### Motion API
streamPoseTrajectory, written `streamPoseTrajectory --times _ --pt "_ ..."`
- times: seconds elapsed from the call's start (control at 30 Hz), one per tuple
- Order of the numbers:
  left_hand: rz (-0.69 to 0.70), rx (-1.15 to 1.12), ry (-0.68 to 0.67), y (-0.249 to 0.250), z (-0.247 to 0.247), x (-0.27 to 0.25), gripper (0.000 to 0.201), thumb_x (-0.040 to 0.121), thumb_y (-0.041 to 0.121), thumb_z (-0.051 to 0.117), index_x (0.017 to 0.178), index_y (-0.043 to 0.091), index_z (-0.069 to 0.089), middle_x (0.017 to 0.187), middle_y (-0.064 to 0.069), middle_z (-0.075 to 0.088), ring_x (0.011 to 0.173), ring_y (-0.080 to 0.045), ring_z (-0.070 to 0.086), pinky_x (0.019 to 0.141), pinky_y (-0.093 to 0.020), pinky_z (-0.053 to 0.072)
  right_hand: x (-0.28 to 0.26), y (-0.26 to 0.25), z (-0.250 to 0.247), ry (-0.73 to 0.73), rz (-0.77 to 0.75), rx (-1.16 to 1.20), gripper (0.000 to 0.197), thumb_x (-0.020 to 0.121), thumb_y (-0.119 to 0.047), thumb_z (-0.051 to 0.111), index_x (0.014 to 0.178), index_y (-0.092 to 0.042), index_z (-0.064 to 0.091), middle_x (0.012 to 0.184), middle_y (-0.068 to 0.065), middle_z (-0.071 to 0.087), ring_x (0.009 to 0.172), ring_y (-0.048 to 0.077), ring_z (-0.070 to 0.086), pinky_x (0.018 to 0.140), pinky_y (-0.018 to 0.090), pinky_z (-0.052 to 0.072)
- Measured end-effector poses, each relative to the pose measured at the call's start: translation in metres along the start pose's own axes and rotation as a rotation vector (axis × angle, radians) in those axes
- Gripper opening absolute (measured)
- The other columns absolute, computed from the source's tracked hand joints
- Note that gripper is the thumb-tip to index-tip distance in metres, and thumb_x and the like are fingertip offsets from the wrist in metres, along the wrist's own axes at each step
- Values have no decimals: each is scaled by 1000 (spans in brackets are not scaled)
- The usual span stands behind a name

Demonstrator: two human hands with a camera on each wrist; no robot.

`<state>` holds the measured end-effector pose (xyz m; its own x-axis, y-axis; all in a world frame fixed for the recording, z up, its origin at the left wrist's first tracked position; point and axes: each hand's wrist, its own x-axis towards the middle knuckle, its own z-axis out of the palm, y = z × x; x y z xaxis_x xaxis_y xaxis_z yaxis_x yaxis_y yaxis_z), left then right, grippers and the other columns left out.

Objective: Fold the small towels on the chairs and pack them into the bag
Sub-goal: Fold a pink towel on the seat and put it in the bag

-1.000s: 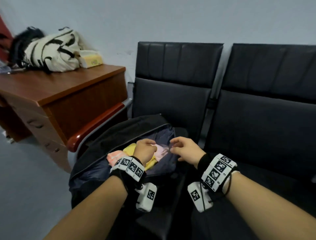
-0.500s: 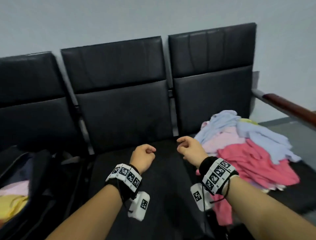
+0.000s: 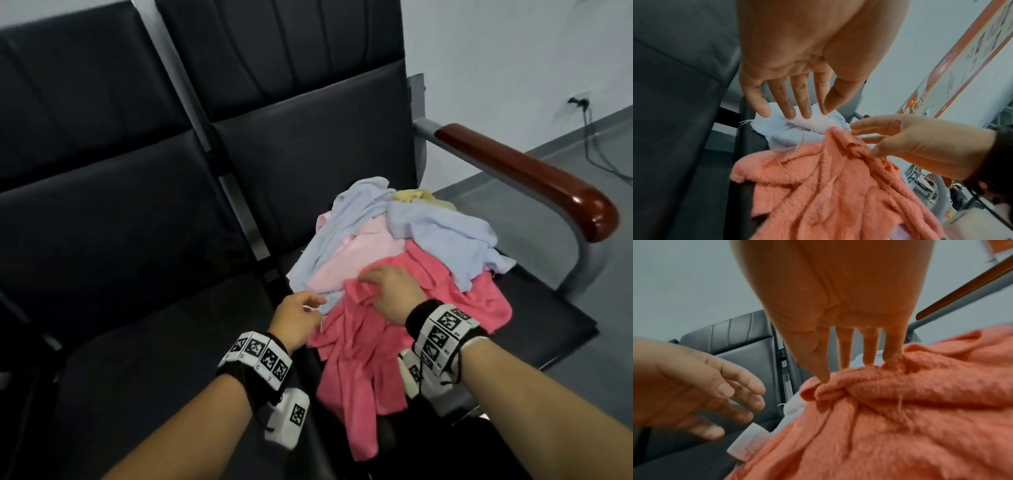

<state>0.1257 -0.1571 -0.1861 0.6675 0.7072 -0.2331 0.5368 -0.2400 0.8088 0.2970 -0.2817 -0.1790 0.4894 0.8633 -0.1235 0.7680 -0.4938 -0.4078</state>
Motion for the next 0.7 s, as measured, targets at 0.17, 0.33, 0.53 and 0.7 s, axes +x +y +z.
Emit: streamPoseTrajectory --times 0.17,0.33,0.53,0.7 --pt "2 -16 -13 0 8 -4 33 82 -6 58 91 22 70 105 -3 69 89 -15 62 79 -23 51 3 10 10 133 65 -52 36 84 -19 61 115 -37 68 121 -4 61 115 28 52 98 40 41" --pt "21 -56 1 2 5 -17 26 83 -2 65 93 21 70 106 -4 69 92 -16 62 90 -29 52 0 8 6 182 97 -32 17 87 -27 65 102 -28 72 106 0 64 107 28 58 92 36 44" --pt "108 -241 14 24 -22 -44 37 86 0 66 119 19 62 105 -7 65 78 -12 62 71 -19 53 -21 -54 -28 300 -113 374 13 76 -11 71 74 -23 68 73 -8 64 70 11 57 69 28 44" --pt "246 -404 29 44 -67 -87 35 91 4 64 119 25 62 102 -5 69 74 -3 65 64 -16 49 -45 -125 -60 314 -295 480 16 77 -8 72 74 -23 67 68 -9 64 65 2 56 66 18 45"
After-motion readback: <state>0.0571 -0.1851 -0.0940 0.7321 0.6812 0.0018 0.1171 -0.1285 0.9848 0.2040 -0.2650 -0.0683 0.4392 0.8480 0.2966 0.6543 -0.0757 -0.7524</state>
